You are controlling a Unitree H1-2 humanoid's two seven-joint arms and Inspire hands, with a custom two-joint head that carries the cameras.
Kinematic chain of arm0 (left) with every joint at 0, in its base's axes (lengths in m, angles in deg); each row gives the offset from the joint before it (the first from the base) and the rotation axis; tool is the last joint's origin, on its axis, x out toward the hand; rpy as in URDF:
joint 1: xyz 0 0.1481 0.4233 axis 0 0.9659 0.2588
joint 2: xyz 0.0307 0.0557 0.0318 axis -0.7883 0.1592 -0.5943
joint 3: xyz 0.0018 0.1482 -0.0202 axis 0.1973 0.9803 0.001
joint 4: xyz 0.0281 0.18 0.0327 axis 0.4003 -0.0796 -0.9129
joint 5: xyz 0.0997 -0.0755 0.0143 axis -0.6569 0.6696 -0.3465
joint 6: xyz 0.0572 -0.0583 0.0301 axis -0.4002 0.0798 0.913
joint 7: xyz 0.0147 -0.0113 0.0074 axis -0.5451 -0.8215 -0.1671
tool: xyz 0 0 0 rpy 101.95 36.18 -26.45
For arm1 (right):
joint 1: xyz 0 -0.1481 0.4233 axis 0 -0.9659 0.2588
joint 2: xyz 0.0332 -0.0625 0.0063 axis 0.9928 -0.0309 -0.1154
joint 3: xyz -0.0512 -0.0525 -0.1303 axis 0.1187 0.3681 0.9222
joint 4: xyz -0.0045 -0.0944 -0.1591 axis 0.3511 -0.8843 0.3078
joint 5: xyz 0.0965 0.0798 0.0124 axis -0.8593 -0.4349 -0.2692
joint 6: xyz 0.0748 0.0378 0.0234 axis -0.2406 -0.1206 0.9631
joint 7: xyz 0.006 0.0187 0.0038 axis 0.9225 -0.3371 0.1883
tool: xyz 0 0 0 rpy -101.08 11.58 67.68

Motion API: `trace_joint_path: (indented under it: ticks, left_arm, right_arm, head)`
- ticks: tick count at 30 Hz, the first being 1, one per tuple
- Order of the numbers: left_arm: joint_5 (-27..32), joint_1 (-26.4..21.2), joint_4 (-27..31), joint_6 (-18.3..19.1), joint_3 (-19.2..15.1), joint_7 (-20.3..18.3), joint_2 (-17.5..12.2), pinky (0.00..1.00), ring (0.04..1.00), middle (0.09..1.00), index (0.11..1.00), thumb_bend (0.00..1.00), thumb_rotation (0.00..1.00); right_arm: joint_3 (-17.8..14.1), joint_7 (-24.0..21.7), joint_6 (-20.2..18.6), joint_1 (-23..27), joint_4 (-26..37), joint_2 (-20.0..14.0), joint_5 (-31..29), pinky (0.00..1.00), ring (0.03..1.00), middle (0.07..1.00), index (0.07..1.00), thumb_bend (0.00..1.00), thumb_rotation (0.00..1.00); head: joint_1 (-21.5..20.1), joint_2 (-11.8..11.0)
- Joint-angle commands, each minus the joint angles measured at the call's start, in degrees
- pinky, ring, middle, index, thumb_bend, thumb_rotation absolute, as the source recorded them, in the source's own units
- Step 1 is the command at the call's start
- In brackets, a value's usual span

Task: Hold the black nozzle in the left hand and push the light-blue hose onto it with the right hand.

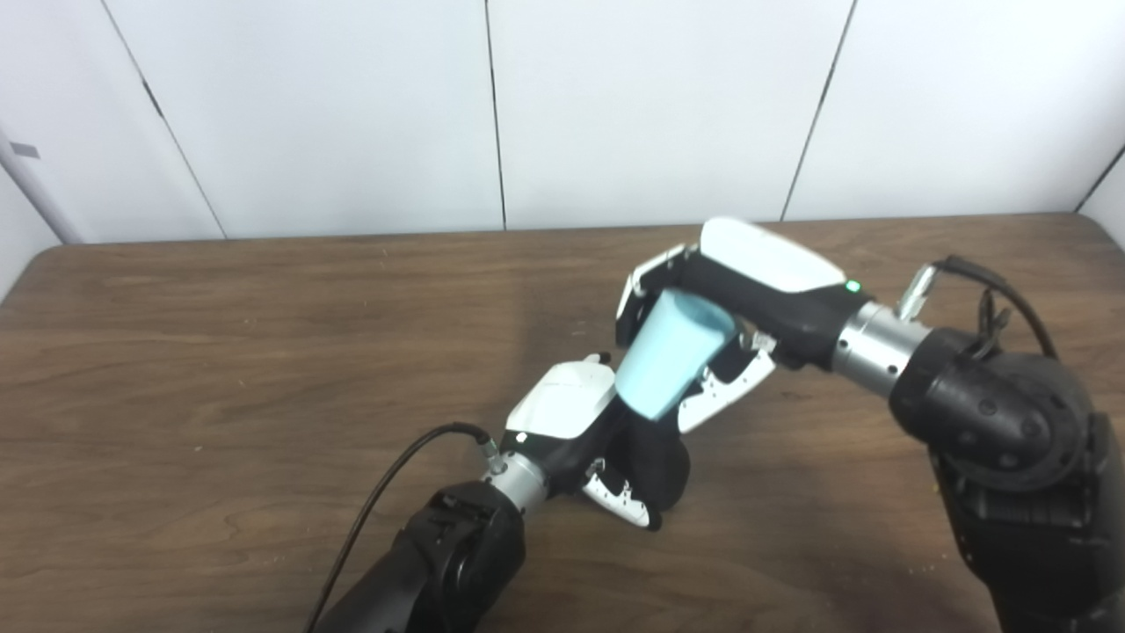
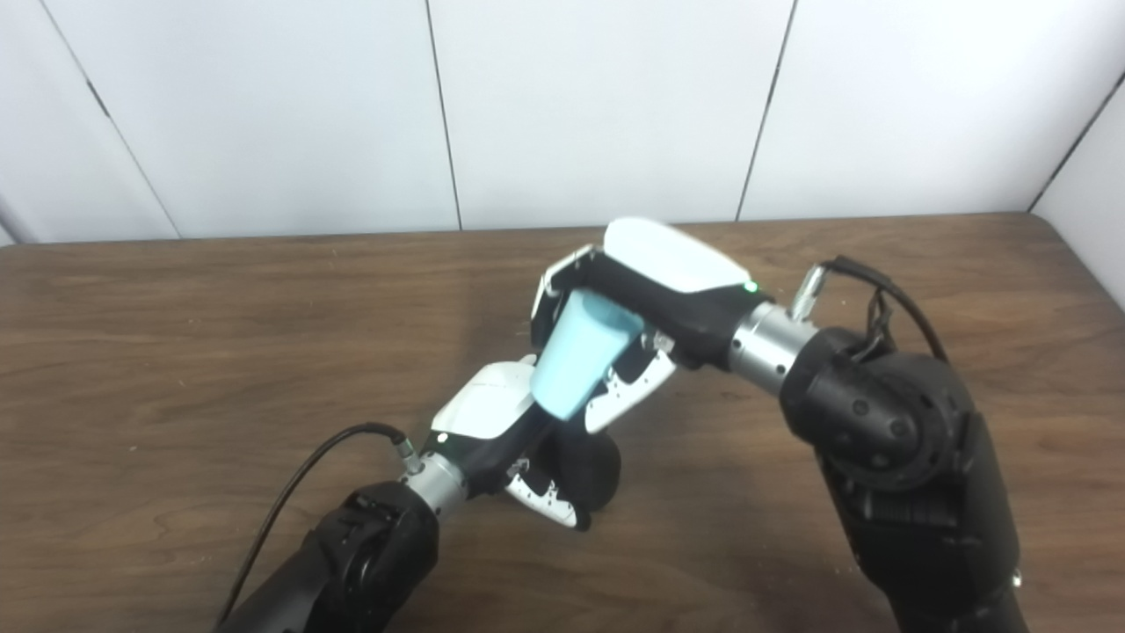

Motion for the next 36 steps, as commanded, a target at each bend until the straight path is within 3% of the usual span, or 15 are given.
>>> trace_joint_path:
  ticks: [1,8,15,26,36]
  left_arm:
    - [0.67,5.7,-4.04,0.19,2.95,-7.68,-3.41,1.0,0.671,0.48,0.489,0.52,0.0]
    - [0.42,5.76,-4.36,-0.14,2.74,-8.09,-3.82,1.0,0.658,0.472,0.497,0.52,0.0]
    - [-0.33,5.64,-3.47,0.77,2.79,-8.94,-3.9,1.0,0.659,0.492,0.481,0.52,0.0]
    - [-0.69,6.07,-3.34,0.63,2.69,-8.58,-3.97,1.0,0.665,0.489,0.484,0.52,0.0]
    - [-0.26,5.93,-3.49,0.46,2.55,-8.94,-4.38,1.0,0.673,0.494,0.48,0.52,0.0]
  right_arm:
    - [-2.21,0.54,-0.26,3.7,2.4,0.02,-0.02,0.3,0.425,0.51,0.512,0.5,0.0]
    - [-2.25,2.33,-0.11,3.35,2.05,-0.33,-0.45,0.3,0.43,0.51,0.51,0.5,0.0]
    - [-1.92,1.2,-0.21,2.18,2.02,-0.76,1.42,0.3,0.429,0.507,0.511,0.5,0.0]
    - [-1.73,2.4,-0.1,-0.72,-0.29,-4.49,0.57,0.3,0.43,0.493,0.504,0.5,0.0]
    - [-1.22,3.7,-0.11,-2.28,-2.0,-4.32,1.28,0.3,0.43,0.492,0.503,0.5,0.0]
  head:
    - [-0.11,0.06]
    - [-0.1,0.21]
    - [-0.25,0.5]
    - [-0.57,0.76]
    - [-1.1,0.9]
